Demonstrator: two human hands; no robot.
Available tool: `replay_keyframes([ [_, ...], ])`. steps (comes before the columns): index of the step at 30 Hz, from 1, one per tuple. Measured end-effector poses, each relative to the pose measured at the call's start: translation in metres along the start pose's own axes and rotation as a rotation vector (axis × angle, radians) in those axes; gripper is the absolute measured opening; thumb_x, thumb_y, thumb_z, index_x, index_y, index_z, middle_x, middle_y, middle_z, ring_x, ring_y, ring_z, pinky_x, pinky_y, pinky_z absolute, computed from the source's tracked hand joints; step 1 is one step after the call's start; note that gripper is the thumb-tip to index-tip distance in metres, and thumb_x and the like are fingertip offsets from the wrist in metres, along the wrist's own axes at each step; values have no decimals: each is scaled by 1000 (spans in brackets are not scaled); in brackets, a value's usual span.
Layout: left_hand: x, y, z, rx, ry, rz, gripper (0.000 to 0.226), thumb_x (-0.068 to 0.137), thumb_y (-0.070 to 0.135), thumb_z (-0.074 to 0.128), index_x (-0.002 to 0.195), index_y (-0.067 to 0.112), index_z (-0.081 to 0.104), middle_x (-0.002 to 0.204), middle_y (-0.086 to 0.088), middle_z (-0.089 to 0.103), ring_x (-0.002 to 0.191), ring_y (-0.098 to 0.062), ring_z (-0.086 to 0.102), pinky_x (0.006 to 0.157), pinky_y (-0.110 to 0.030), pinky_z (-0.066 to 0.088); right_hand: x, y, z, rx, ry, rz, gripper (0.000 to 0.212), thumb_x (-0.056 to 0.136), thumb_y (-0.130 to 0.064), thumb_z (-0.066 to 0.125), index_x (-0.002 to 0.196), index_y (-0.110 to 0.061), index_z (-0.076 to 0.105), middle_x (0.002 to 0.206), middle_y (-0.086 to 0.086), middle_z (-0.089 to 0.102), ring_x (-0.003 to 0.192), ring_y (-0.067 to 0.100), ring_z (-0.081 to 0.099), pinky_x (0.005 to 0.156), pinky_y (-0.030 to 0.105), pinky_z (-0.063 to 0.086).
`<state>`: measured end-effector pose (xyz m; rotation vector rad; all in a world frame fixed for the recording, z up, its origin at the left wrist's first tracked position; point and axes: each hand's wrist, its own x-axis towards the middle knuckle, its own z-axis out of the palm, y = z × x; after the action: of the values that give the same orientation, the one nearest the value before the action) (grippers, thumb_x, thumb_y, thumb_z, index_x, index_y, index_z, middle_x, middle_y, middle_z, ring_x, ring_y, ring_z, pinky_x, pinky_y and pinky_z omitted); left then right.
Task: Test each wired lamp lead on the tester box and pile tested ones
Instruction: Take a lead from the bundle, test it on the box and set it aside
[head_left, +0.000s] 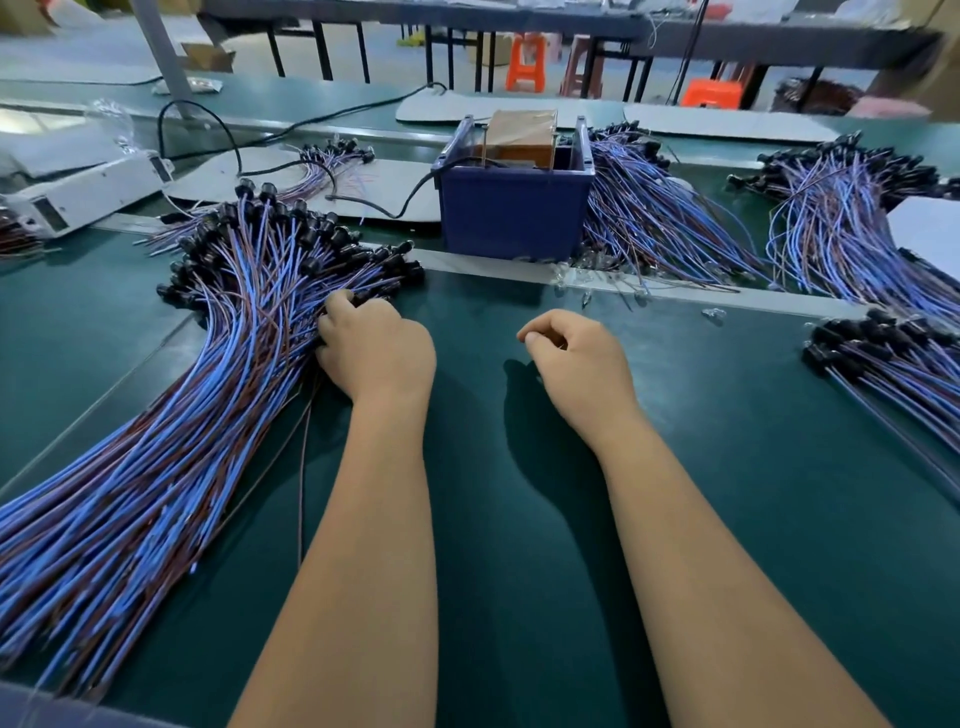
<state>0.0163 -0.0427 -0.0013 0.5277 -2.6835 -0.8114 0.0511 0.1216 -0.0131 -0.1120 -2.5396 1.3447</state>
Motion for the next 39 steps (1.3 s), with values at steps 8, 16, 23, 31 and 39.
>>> replay_keyframes([
  [8,5,-4,-5,-68,53,15,31,85,5,53,115,13,57,121,-13,53,89,-35,56,87,-41,45,-3,-4,-1,-20,-18,15,17,92,-21,51,88,-26,67,70,-12,59,73,15,58,69,35,49],
  [16,-8,21,-2,-428,228,365,26,89,2,59,110,14,68,113,-6,58,84,-18,60,72,-20,38,-4,-10,-3,232,1,7,20,94,-17,52,83,-24,67,67,-9,63,60,7,55,56,24,46],
  [23,-58,69,-7,-1137,-501,364,34,73,-8,62,70,27,64,66,1,58,56,-16,50,50,-20,41,1,-15,-22,1012,-381,246,59,105,-48,20,100,-20,73,84,5,73,73,17,71,64,30,55],
  [31,-68,65,-5,-1151,-1426,405,23,71,-9,53,80,9,64,88,-10,54,65,-11,51,58,-15,45,-3,-7,-37,1266,-85,407,21,99,-24,52,90,-8,63,74,2,71,71,11,69,62,22,56],
  [39,-45,61,3,-1232,-921,81,56,100,28,41,50,19,63,57,-2,62,36,-7,28,37,-17,21,2,-8,-33,1349,-6,242,17,90,9,55,94,-8,59,73,8,67,64,15,67,67,21,57],
])
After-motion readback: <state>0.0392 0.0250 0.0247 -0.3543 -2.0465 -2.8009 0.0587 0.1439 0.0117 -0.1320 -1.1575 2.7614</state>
